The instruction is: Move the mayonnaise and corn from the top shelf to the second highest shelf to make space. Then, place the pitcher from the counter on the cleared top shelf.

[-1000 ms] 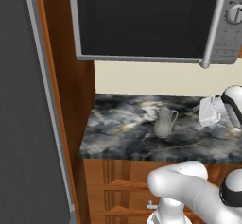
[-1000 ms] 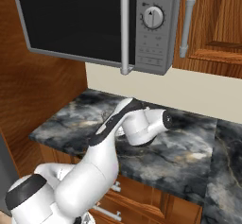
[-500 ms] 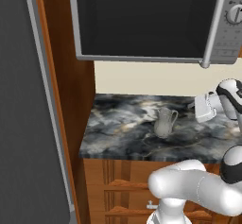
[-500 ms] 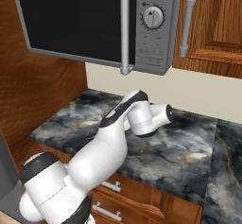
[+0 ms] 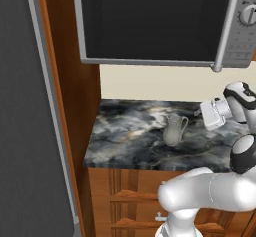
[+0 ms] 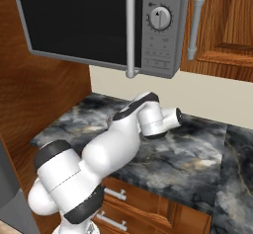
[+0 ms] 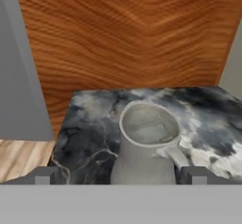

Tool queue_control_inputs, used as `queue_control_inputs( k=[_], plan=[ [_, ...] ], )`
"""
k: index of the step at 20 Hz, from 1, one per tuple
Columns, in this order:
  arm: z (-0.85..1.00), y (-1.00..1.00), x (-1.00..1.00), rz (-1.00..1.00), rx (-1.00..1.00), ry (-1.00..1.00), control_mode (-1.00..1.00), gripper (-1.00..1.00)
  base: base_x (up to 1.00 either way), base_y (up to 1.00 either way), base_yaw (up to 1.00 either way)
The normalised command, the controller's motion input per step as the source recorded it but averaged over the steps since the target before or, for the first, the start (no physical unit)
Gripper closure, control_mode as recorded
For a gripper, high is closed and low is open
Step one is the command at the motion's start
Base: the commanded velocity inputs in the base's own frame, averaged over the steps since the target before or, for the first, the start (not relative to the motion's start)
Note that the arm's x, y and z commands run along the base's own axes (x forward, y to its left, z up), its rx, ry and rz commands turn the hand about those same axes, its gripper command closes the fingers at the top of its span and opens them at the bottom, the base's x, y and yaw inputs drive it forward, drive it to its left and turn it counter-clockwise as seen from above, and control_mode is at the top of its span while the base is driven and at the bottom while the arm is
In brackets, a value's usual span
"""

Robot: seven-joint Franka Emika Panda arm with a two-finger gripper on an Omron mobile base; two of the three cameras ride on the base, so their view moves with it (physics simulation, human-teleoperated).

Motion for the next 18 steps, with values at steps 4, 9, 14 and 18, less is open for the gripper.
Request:
queue_control_inputs(
  k=[4,9,14,18],
  plan=[
    [-0.19,0.00,0.21,0.09,0.00,-0.01,-1.00,-1.00,0.00,0.00,0.00],
    [-0.17,0.00,0.30,0.08,0.00,0.00,-1.00,-1.00,0.00,0.00,0.00],
    [-0.14,0.00,0.36,0.08,0.00,0.00,-1.00,-1.00,0.00,0.00,0.00],
    [-0.12,0.00,0.30,0.07,0.00,0.00,-1.00,-1.00,0.00,0.00,0.00]
  ],
)
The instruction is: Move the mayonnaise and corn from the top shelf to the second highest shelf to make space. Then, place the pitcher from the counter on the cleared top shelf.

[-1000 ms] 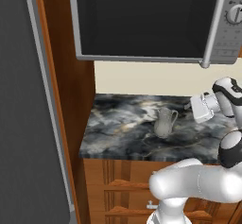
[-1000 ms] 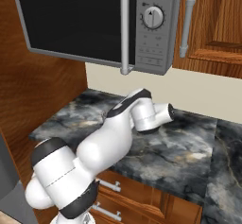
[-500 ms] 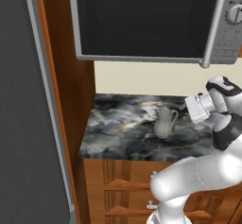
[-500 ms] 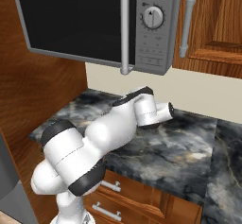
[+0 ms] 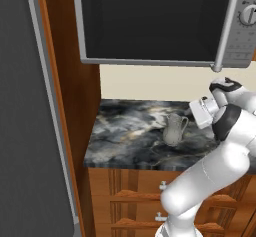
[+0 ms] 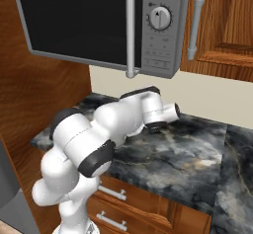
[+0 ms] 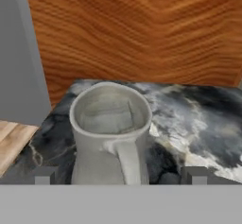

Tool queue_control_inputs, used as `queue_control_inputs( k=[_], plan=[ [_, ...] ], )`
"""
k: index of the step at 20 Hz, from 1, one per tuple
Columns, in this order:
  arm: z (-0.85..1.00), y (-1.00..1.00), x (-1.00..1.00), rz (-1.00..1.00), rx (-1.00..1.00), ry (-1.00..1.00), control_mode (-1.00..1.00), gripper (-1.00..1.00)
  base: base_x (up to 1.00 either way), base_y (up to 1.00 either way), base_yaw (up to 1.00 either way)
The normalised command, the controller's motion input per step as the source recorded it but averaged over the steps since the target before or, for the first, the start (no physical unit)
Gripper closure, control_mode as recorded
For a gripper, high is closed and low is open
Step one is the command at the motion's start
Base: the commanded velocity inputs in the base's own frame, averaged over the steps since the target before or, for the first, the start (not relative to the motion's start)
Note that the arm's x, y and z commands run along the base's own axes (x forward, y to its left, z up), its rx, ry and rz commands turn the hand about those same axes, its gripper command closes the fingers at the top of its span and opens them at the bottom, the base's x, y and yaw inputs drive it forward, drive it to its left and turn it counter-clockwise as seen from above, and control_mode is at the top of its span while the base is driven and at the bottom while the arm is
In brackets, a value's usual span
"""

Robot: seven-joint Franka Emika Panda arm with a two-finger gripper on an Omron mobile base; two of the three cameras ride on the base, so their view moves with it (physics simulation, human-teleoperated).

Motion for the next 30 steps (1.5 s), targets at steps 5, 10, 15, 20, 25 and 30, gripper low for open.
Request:
queue_control_inputs(
  k=[5,10,15,20,25,30],
  plan=[
    [-0.10,0.00,0.26,0.07,0.00,0.00,-1.00,-1.00,0.00,0.00,0.00],
    [-0.11,0.00,0.24,0.09,0.00,0.00,-1.00,-1.00,0.00,0.00,0.00],
    [-0.11,0.00,0.11,0.13,0.00,0.00,-1.00,-1.00,0.00,0.00,0.00],
    [-0.16,0.08,0.00,0.16,0.00,0.01,-1.00,1.00,0.00,0.00,0.00],
    [-0.05,0.09,0.00,0.08,0.00,0.01,-1.00,1.00,0.00,0.00,0.00],
    [0.00,0.03,-0.12,0.00,0.00,0.00,-1.00,1.00,0.00,0.00,0.00]
  ],
)
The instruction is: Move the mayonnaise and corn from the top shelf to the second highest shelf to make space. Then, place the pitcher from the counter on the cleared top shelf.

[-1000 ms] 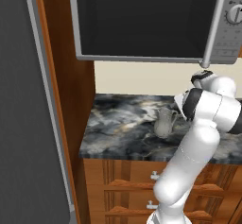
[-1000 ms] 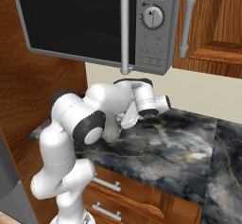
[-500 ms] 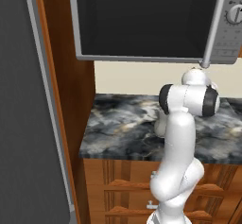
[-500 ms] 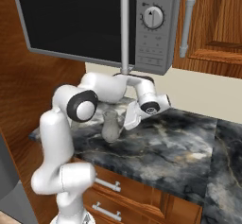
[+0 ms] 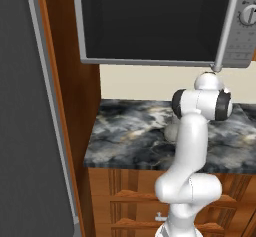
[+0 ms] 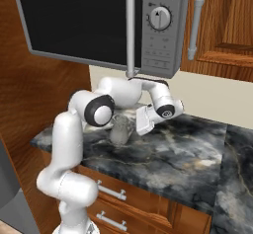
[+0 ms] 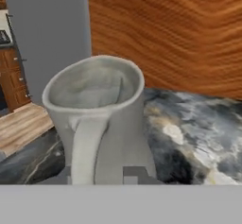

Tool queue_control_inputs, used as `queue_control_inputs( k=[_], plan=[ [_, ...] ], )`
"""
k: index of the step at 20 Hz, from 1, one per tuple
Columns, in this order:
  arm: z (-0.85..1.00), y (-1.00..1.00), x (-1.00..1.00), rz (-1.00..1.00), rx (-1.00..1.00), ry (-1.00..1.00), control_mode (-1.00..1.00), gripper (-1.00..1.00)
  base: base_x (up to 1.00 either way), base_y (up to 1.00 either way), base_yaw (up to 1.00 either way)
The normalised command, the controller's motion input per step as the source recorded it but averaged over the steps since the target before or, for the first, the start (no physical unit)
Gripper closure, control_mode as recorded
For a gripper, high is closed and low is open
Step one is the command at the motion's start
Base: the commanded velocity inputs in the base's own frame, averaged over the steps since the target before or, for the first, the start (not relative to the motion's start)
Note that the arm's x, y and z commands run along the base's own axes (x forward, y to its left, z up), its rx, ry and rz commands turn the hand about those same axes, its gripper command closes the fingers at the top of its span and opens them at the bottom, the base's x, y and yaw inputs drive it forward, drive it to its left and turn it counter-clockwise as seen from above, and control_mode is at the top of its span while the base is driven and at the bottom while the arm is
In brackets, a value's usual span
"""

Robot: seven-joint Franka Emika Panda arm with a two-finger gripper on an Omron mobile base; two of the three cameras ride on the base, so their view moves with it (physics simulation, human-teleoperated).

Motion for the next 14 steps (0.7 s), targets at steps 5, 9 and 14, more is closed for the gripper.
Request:
queue_control_inputs(
  k=[5,9,14],
  plan=[
    [-0.01,0.62,-0.65,-0.07,-0.04,-0.03,-1.00,1.00,0.00,0.00,0.00],
    [0.00,0.84,-0.69,-0.23,-0.07,-0.12,-1.00,1.00,0.00,0.00,0.00],
    [0.02,0.56,-0.69,-0.39,-0.05,-0.09,-1.00,1.00,0.00,0.00,0.00]
  ],
)
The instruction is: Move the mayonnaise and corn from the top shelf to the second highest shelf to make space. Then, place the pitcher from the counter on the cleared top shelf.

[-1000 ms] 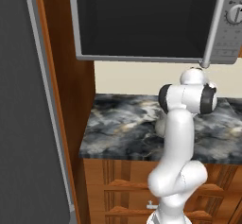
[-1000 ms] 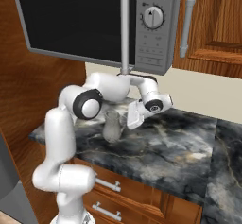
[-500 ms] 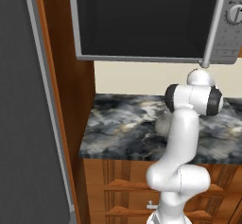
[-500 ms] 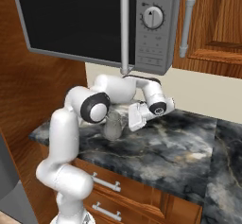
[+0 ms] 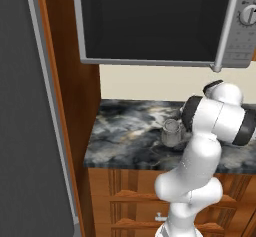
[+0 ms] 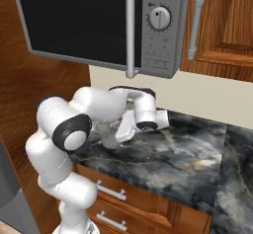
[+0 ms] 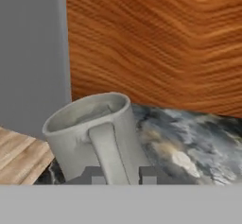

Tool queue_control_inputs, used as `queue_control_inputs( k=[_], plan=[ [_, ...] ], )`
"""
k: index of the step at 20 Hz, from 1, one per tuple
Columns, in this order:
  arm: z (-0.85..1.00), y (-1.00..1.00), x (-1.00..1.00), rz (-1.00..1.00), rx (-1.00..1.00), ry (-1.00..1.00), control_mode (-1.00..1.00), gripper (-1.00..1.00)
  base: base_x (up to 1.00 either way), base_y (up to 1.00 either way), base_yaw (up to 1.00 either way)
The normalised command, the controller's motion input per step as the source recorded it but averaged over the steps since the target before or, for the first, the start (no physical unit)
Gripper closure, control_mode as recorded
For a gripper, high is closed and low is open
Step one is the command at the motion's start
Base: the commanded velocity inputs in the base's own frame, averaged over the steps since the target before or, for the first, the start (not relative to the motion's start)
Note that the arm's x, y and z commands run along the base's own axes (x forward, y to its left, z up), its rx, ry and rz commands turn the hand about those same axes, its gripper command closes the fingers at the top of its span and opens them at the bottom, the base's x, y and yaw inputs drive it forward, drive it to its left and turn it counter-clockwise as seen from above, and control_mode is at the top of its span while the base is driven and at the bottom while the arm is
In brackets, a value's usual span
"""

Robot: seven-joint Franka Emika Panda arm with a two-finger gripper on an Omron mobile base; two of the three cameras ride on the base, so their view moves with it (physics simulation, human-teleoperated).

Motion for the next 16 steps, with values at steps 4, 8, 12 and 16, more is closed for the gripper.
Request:
queue_control_inputs(
  k=[4,8,12,16],
  plan=[
    [0.03,0.27,-0.71,-0.51,-0.03,-0.06,-1.00,1.00,0.00,0.00,0.00],
    [0.34,0.04,-0.45,-0.56,-0.01,-0.02,-1.00,1.00,0.00,0.00,0.00],
    [0.74,0.00,-0.11,-0.51,-0.02,0.00,-1.00,1.00,0.00,0.00,0.00],
    [0.78,0.06,-0.04,-0.42,-0.07,0.00,-1.00,1.00,0.00,0.00,0.00]
  ],
)
